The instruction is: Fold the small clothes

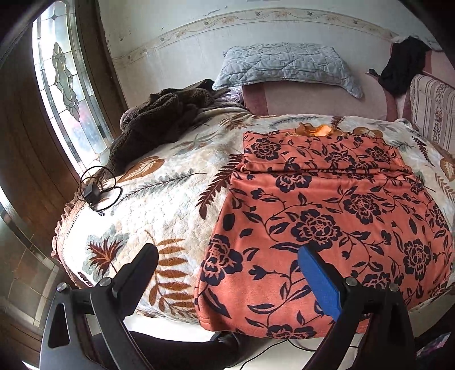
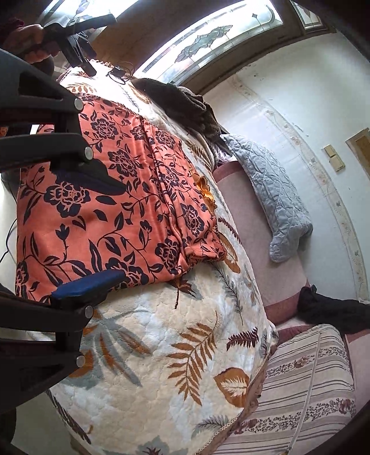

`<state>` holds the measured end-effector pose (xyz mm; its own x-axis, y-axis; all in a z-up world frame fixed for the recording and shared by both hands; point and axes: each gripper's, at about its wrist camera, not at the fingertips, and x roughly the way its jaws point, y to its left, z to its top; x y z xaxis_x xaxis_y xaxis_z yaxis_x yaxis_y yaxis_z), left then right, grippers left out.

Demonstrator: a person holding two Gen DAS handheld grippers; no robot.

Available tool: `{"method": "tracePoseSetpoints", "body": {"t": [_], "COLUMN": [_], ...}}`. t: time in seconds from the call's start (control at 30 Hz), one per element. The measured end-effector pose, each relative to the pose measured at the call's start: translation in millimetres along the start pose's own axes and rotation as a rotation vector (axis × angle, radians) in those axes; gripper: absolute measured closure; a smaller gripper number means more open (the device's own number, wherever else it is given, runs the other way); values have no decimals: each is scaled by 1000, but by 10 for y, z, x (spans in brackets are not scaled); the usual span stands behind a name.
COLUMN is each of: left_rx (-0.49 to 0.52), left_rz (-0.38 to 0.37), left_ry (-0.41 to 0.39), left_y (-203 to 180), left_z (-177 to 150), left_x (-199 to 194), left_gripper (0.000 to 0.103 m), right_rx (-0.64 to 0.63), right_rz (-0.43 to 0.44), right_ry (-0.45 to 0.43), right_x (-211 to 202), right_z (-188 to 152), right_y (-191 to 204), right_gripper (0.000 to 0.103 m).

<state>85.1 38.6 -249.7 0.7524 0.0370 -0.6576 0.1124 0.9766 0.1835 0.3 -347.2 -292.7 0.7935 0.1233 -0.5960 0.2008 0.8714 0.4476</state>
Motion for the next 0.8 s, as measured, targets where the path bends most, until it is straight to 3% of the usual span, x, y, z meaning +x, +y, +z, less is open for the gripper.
{"method": "tracePoseSetpoints", "body": {"t": [0.27,0.4,0.6,0.8], "left_rx": [60,42,62,17], "left_rz": [-119,-170,-109,-44], "left_ry": [-176,-173,-55,-102], "left_y": [-576,-690,-618,-335], "left_z": [711,691,388,717], "left_x": [-499,-537,-154,78], "left_gripper": [5,4,4,4], "right_rx": [-5,-28,2,40], "right_rz": [40,40,7,14], "right_ry": [-63,-51,37,61], "right_x": [-361,-402,-208,-57], "right_z": [11,-57,-222,-105], "right_y": [208,250,141,143], "right_gripper": [42,42,43,44]}}
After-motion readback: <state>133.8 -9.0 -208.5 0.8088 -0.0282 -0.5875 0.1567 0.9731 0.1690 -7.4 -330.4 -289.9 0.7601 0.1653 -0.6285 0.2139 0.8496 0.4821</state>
